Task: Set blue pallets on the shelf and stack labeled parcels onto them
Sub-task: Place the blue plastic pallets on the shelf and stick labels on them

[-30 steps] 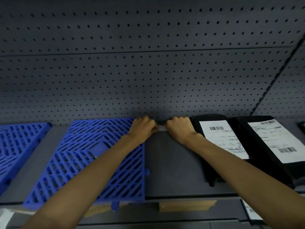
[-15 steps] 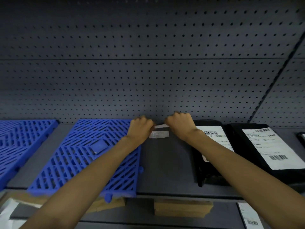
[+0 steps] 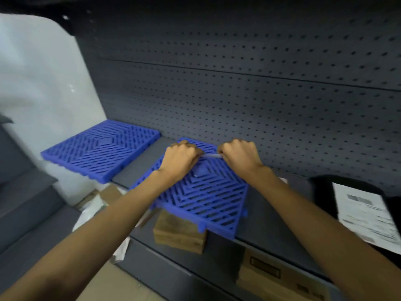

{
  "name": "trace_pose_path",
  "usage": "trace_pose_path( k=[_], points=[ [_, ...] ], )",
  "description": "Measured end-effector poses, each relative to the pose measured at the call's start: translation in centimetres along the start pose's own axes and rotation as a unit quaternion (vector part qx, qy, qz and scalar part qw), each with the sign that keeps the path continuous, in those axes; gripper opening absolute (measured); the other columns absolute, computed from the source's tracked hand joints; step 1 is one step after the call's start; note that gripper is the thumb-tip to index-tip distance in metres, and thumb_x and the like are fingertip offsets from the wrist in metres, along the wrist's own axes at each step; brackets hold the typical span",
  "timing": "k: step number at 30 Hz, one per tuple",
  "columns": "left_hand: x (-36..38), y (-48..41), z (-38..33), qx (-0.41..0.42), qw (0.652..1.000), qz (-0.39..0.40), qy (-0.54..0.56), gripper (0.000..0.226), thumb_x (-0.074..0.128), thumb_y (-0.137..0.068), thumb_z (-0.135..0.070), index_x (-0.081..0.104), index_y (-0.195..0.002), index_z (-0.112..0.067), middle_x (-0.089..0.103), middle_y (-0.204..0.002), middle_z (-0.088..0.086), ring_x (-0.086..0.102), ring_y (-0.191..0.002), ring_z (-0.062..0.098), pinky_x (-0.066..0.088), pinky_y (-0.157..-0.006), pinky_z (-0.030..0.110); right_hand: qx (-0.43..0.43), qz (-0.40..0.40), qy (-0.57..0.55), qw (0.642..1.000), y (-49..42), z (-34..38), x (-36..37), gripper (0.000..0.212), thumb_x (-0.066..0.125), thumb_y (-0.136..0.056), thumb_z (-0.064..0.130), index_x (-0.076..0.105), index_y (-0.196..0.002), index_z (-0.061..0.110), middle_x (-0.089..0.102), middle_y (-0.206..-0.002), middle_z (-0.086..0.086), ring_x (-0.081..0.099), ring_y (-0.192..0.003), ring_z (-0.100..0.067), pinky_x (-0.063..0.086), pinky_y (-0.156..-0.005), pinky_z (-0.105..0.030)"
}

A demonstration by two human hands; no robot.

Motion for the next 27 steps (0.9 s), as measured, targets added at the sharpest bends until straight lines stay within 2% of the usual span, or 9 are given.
trace_pose_path(
  k=[4, 7, 11, 14, 16, 19, 22, 24, 27],
  points=[
    [-1.2, 3.8, 7.1, -0.053, 0.999, -0.001, -0.011, 0.032, 0.042, -0.103, -0.032, 0.066, -0.123, -0.031, 0.069, -0.113, -0.001, 0.057, -0.113, 0.024, 0.051, -0.075, 0.039, -0.053, -0.021, -0.011, 0.998, -3.7, 6.9, -1.4, 0.015, 0.052, -0.099, 0.011, 0.058, -0.092, 0.022, 0.035, -0.059, 0.000, 0.032, -0.050, -0.018, 0.025, -0.047, -0.031],
    [-1.6, 6.5, 12.3, -0.088, 0.995, -0.002, -0.037, 0.030, 0.043, -0.100, -0.035, 0.069, -0.113, -0.029, 0.070, -0.106, -0.003, 0.059, -0.108, 0.022, 0.048, -0.073, 0.035, -0.080, -0.032, -0.024, 0.996, -6.2, 12.1, -2.3, 0.011, 0.054, -0.097, 0.012, 0.058, -0.095, 0.022, 0.037, -0.063, 0.001, 0.040, -0.059, -0.024, 0.030, -0.054, -0.033],
    [-2.0, 9.8, 19.2, -0.115, 0.992, 0.013, -0.056, 0.027, 0.045, -0.097, -0.032, 0.070, -0.103, -0.024, 0.070, -0.099, 0.000, 0.060, -0.103, 0.024, 0.048, -0.070, 0.037, -0.108, -0.043, -0.037, 0.993, -9.3, 19.0, -3.2, 0.018, 0.058, -0.093, 0.009, 0.052, -0.084, 0.022, 0.038, -0.064, 0.002, 0.047, -0.064, -0.026, 0.032, -0.055, -0.034],
    [-2.2, 11.8, 24.1, -0.119, 0.991, 0.030, -0.056, 0.027, 0.045, -0.097, -0.027, 0.070, -0.106, -0.025, 0.070, -0.100, 0.000, 0.058, -0.104, 0.023, 0.047, -0.070, 0.037, -0.104, -0.044, -0.029, 0.993, -11.4, 24.0, -3.6, 0.016, 0.054, -0.097, 0.009, 0.058, -0.091, 0.023, 0.041, -0.064, 0.001, 0.036, -0.055, -0.020, 0.029, -0.051, -0.034],
    [-2.3, 13.1, 27.3, -0.113, 0.992, 0.037, -0.046, 0.029, 0.046, -0.096, -0.025, 0.070, -0.112, -0.027, 0.070, -0.106, -0.001, 0.056, -0.107, 0.021, 0.047, -0.072, 0.037, -0.102, -0.045, -0.025, 0.993, -12.6, 27.2, -3.8, 0.019, 0.052, -0.098, 0.006, 0.058, -0.092, 0.022, 0.033, -0.060, 0.000, 0.028, -0.052, -0.017, 0.023, -0.046, -0.034],
    [-2.0, 14.9, 31.9, -0.107, 0.992, 0.043, -0.046, 0.032, 0.045, -0.097, -0.025, 0.069, -0.118, -0.028, 0.069, -0.113, -0.004, 0.056, -0.111, 0.019, 0.046, -0.077, 0.036, -0.095, -0.054, -0.028, 0.994, -14.1, 31.6, -4.0, 0.022, 0.051, -0.096, 0.001, 0.056, -0.088, 0.021, 0.031, -0.060, 0.000, 0.041, -0.067, -0.021, 0.021, -0.046, -0.033],
    [-1.3, 16.8, 35.7, -0.104, 0.993, 0.048, -0.030, 0.033, 0.049, -0.095, -0.023, 0.067, -0.122, -0.030, 0.069, -0.116, -0.004, 0.057, -0.113, 0.019, 0.049, -0.081, 0.036, -0.086, -0.066, -0.041, 0.993, -15.2, 35.4, -3.9, 0.025, 0.051, -0.093, -0.001, 0.062, -0.094, 0.022, 0.055, -0.072, 0.000, 0.054, -0.088, -0.022, 0.024, -0.049, -0.032],
    [-0.6, 17.6, 37.8, -0.107, 0.992, 0.058, -0.034, 0.032, 0.049, -0.094, -0.023, 0.067, -0.120, -0.032, 0.068, -0.115, -0.007, 0.056, -0.113, 0.017, 0.052, -0.082, 0.034, -0.067, -0.064, -0.047, 0.995, -15.7, 37.5, -3.8, 0.028, 0.057, -0.088, 0.000, 0.066, -0.099, 0.023, 0.061, -0.079, 0.002, 0.054, -0.090, -0.020, 0.019, -0.047, -0.029],
    [0.4, 18.4, 40.2, -0.109, 0.992, 0.061, -0.025, 0.028, 0.051, -0.095, -0.028, 0.066, -0.118, -0.033, 0.068, -0.113, -0.009, 0.057, -0.111, 0.015, 0.052, -0.085, 0.034, -0.052, -0.049, -0.051, 0.996, -16.2, 39.9, -3.4, 0.022, 0.064, -0.086, 0.005, 0.068, -0.097, 0.024, 0.064, -0.086, 0.003, 0.056, -0.096, -0.020, 0.027, -0.051, -0.029]
  ],
)
Point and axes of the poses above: each hand's wrist, its own y-axis away from the middle knuckle, its own x-axis out of the palm, z = x × y, the point moved 3 cm from there along -y, towards the middle knuckle
